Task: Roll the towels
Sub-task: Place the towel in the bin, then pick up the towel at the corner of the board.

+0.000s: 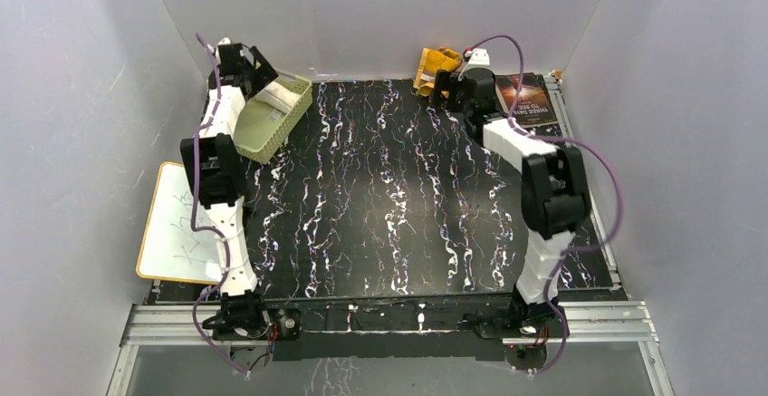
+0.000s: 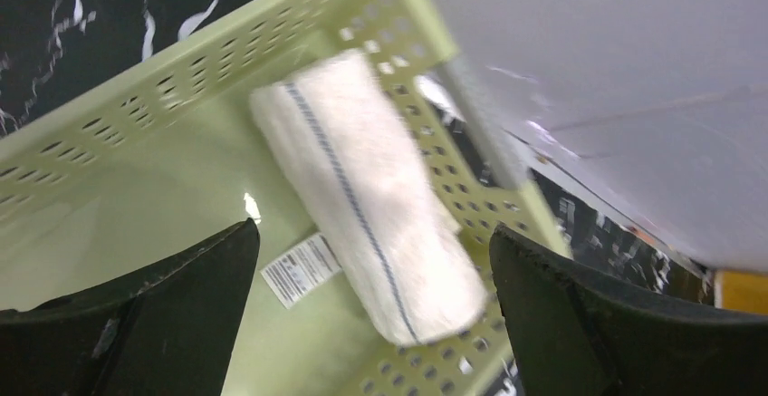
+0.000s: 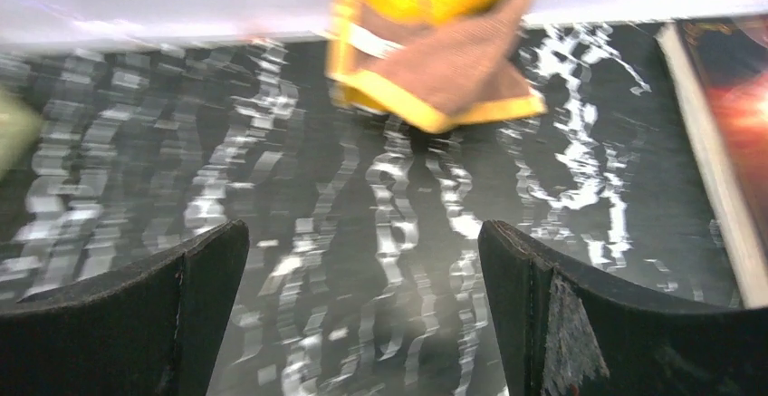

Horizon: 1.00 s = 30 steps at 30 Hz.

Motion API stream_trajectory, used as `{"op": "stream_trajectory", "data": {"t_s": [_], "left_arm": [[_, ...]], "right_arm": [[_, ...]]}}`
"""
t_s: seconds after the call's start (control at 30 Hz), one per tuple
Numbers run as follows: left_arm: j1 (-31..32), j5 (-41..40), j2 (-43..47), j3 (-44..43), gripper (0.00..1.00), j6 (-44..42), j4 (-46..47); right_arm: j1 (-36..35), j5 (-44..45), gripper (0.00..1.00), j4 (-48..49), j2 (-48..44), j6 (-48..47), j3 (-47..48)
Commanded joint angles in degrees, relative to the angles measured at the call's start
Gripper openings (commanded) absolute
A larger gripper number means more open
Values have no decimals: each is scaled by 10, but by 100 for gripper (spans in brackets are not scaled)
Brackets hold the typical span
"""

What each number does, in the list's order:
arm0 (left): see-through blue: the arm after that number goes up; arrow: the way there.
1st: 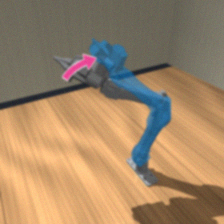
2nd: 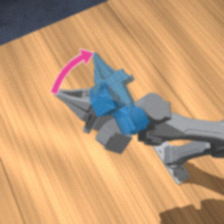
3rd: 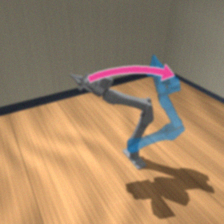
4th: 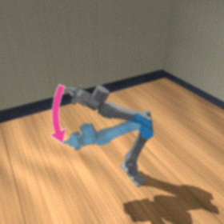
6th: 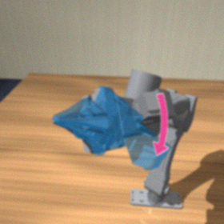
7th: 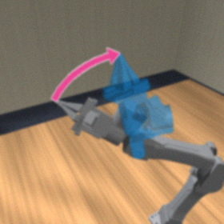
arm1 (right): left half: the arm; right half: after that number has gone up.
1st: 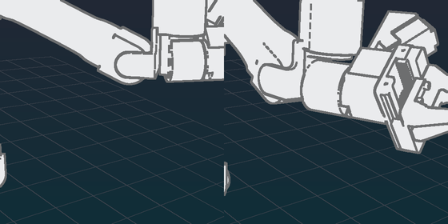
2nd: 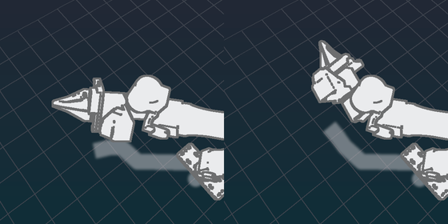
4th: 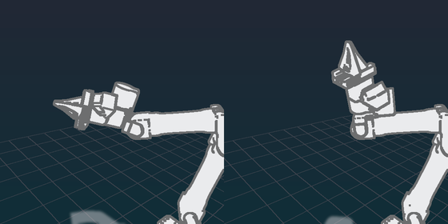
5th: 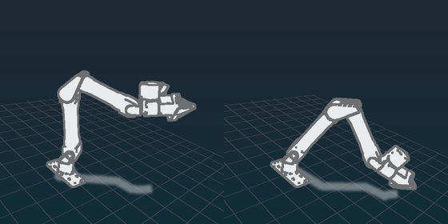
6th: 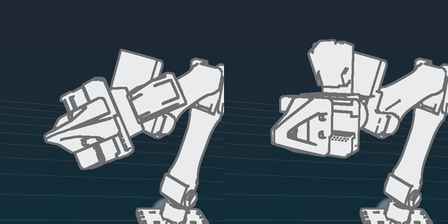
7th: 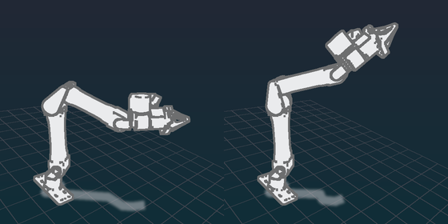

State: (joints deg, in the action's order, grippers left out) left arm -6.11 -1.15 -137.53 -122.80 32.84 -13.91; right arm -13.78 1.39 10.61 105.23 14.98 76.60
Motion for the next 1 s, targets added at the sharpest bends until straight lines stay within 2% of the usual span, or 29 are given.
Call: {"op": "stream_trajectory", "data": {"t_s": [0.0, 0.1, 0.27, 0.43, 0.6, 0.63, 0.67, 0.7, 0.73, 0.8, 0.9, 0.97], "left_arm": [[17, -10, 127, -14, 98, -108, -30], [17, 16, 173, 18, 98, -125, -35], [17, 57, 248, 97, 98, -108, -35], [18, 76, 332, 208, 98, -82, 4], [18, 80, 376, 210, 98, -93, -14], [18, 82, 381, 202, 98, -98, -22], [18, 84, 386, 194, 98, -102, -33], [19, 86, 392, 188, 98, -106, -41], [18, 86, 402, 182, 98, -111, -50], [18, 80, 419, 174, 98, -122, -65], [16, 90, 447, 161, 98, -129, -87], [15, 113, 459, 137, 98, -128, -114]], "right_arm": [[12, 57, 97, -60, 125, -164, 108], [12, 78, 91, -94, 183, -225, 173], [12, 88, 91, -61, 222, -277, 193], [9, 102, 91, -70, 290, -299, 278], [8, 118, 87, -54, 359, -308, 353], [8, 124, 80, -55, 372, -309, 379], [8, 125, 64, -63, 384, -309, 402], [8, 125, 28, -74, 391, -307, 422], [8, 121, 3, -83, 389, -301, 435], [0, 107, 0, -80, 351, -293, 417], [-40, 113, 0, -53, 234, -316, 338], [-74, 101, 0, -86, 156, -329, 323]]}}
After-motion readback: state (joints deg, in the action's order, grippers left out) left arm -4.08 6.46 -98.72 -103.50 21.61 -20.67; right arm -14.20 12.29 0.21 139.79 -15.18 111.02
